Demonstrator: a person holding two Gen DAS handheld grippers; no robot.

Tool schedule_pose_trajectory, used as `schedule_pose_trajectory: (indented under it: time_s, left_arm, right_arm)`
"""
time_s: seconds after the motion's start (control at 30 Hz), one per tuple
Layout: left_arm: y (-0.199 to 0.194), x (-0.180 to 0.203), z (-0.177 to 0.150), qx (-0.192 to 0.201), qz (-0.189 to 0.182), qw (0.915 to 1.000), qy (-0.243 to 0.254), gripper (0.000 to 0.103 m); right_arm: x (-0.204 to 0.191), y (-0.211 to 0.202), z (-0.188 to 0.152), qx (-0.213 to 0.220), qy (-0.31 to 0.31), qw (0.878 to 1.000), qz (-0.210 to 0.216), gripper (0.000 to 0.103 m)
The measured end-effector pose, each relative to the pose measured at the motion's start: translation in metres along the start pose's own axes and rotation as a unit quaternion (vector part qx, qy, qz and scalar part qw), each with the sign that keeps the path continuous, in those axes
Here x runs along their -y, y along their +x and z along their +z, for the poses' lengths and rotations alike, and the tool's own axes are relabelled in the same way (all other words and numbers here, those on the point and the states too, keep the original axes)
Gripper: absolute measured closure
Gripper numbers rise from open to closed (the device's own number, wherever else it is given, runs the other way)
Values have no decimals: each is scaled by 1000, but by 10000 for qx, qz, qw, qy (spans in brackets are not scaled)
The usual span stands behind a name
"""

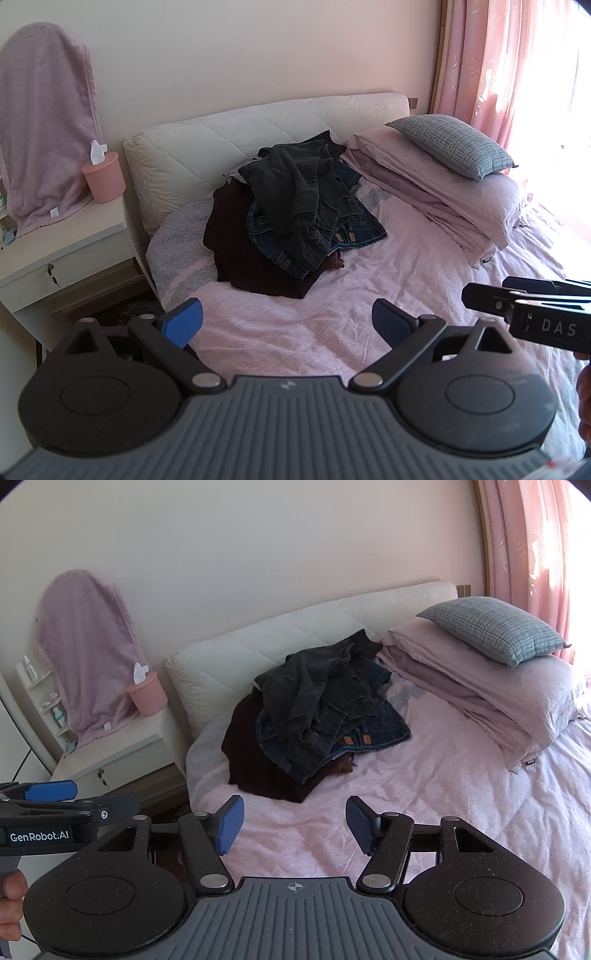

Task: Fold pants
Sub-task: 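Move both tools toward the clothes pile on the bed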

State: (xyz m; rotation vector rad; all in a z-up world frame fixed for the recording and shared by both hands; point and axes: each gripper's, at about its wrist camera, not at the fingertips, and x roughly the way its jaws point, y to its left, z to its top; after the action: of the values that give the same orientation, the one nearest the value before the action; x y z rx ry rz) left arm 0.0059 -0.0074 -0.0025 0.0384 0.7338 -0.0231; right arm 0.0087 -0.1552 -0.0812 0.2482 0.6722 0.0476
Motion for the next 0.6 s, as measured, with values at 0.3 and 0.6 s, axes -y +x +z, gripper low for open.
schedule_pose_trajectory:
  time_s: [0.3,0.6]
  left_arm:
    - [3,-3,1,0,6,10000,27,7]
    - [2,-4,2,14,-27,10000,68,7]
  right_arm:
    - [-4,2,3,-43,29,10000,-3,45]
    - [-5,4,8,-39,66,10000,-7,45]
